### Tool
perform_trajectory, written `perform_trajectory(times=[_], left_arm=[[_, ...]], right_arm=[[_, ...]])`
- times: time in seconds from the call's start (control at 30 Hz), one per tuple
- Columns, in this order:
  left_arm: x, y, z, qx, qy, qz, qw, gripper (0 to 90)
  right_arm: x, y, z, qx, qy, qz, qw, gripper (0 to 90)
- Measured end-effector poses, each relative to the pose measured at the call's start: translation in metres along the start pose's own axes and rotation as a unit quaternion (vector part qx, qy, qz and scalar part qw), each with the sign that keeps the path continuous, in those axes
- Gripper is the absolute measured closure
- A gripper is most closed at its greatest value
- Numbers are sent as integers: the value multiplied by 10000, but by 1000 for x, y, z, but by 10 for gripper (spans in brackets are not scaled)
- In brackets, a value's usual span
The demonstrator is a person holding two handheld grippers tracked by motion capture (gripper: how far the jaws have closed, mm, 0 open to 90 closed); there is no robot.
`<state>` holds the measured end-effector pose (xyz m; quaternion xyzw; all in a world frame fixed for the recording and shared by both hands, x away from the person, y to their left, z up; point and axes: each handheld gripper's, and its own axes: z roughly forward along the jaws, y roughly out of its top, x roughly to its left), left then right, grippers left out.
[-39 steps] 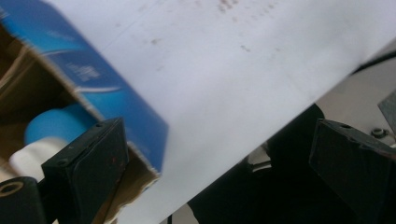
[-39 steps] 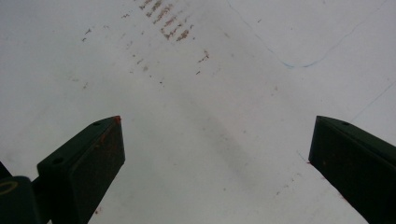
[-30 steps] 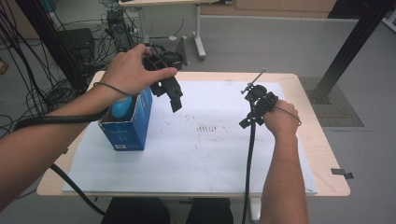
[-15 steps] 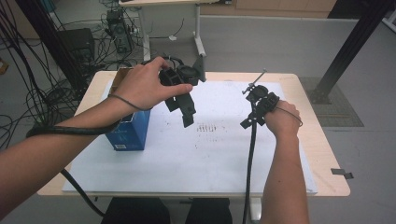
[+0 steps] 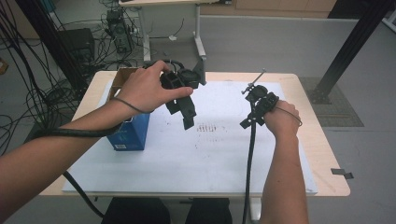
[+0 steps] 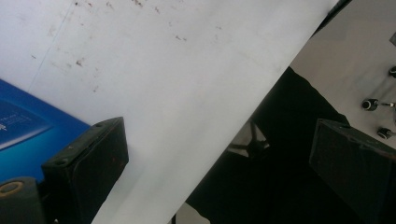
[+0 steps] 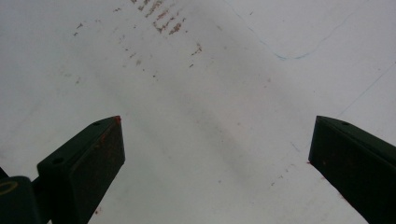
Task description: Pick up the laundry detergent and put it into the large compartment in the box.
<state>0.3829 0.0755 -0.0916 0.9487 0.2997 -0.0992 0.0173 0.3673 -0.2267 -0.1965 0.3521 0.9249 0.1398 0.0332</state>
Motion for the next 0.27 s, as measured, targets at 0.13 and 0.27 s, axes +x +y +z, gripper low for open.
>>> perform_trajectory(times=[0.13, 0.27], left_arm=[[0, 0, 3, 10, -2, -15, 10000, 48], [0, 0, 5, 12, -27, 1, 10000, 48]], right_arm=[[0, -1, 0, 4, 9, 23, 10000, 36], [1, 0, 0, 12, -7, 15, 10000, 35]])
